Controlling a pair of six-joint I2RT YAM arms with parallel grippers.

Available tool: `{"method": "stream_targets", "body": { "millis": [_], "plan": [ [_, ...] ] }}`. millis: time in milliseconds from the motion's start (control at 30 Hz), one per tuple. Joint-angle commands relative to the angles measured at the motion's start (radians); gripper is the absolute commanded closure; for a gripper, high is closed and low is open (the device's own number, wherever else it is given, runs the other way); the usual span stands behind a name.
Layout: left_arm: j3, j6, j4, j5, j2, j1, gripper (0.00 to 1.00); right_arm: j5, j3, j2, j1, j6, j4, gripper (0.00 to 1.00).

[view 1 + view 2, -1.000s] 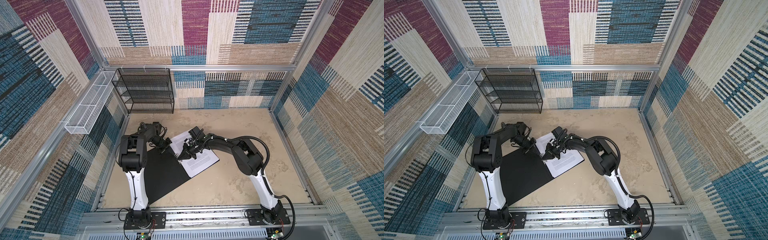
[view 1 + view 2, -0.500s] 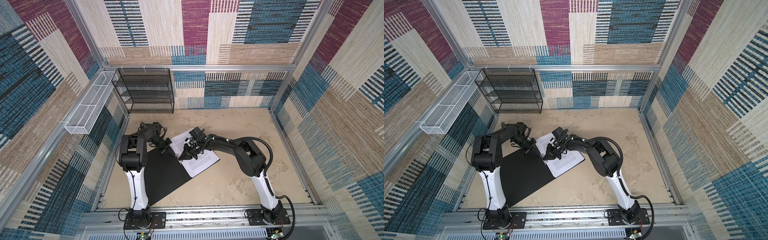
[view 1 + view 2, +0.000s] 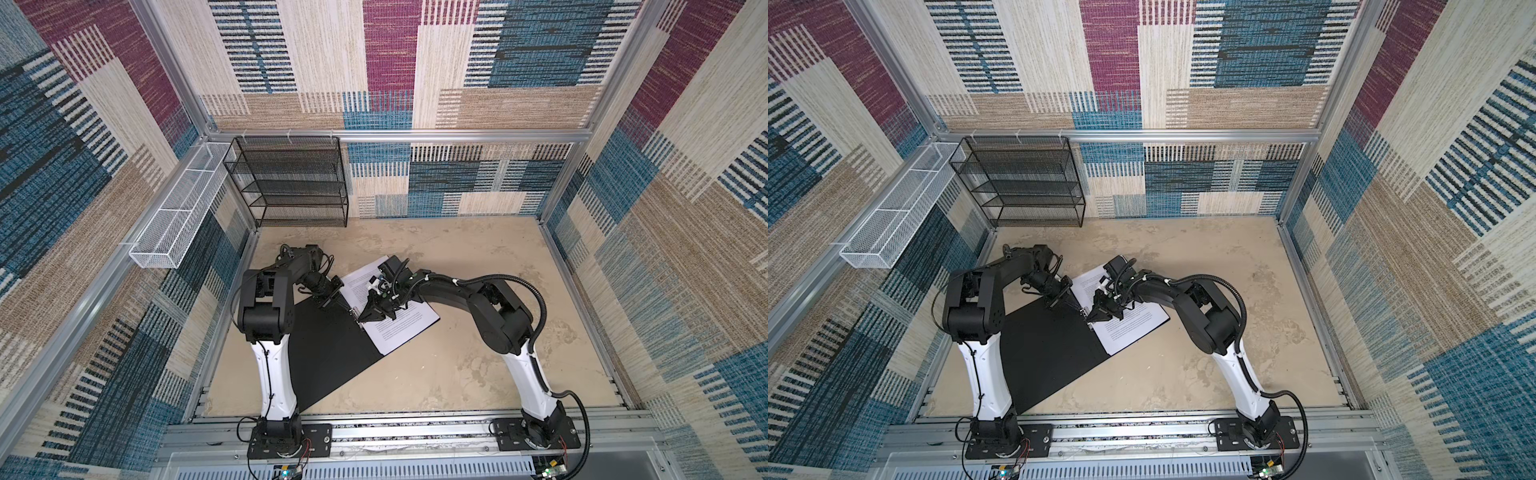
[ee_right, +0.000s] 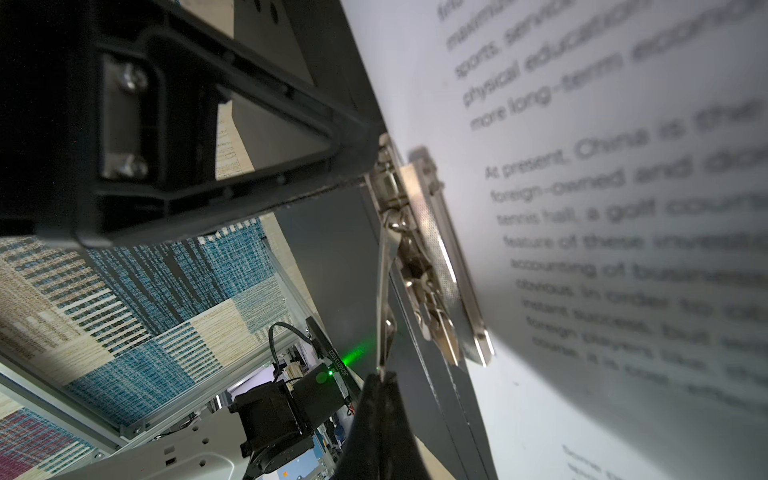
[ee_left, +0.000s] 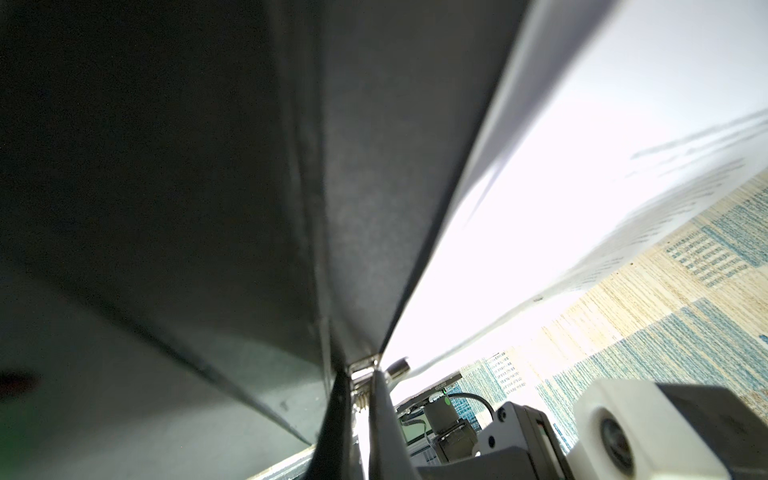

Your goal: Put the files into the folder

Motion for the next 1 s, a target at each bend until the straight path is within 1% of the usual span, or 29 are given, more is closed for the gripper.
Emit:
{"method": "stream_targets", "body": {
  "millis": [0,200,233,300,400,633,967],
  "plan": [
    [-0.017,0.011,0.021,-0.246,0.038,-0.002,1.0,0.134,-0.003,-0.004,-0.002,-0.037,-0.03,1.0],
    [-0.015,0.006,0.022,-0.246,0.041,-0.003,1.0,0.178,-0.003,-0.002,0.011,-0.052,-0.036,1.0],
    [-0.016,0.006,0.022,-0.245,0.041,-0.003,1.0,0.182,-0.032,-0.002,0.013,-0.052,-0.032,1.0],
    [-0.013,0.008,0.022,-0.24,0.045,-0.003,1.0,0.185,-0.038,-0.002,0.02,-0.051,-0.031,1.0],
    [-0.014,0.006,0.022,-0.24,0.046,-0.003,1.0,0.226,-0.061,-0.018,0.022,-0.046,-0.028,1.0],
    [-0.012,0.007,0.022,-0.236,0.05,-0.005,1.0,0.308,-0.052,-0.048,0.021,-0.067,-0.053,1.0],
    [-0.011,0.008,0.021,-0.232,0.06,-0.012,1.0,0.385,-0.048,-0.037,0.022,-0.085,-0.064,1.0]
  ]
}}
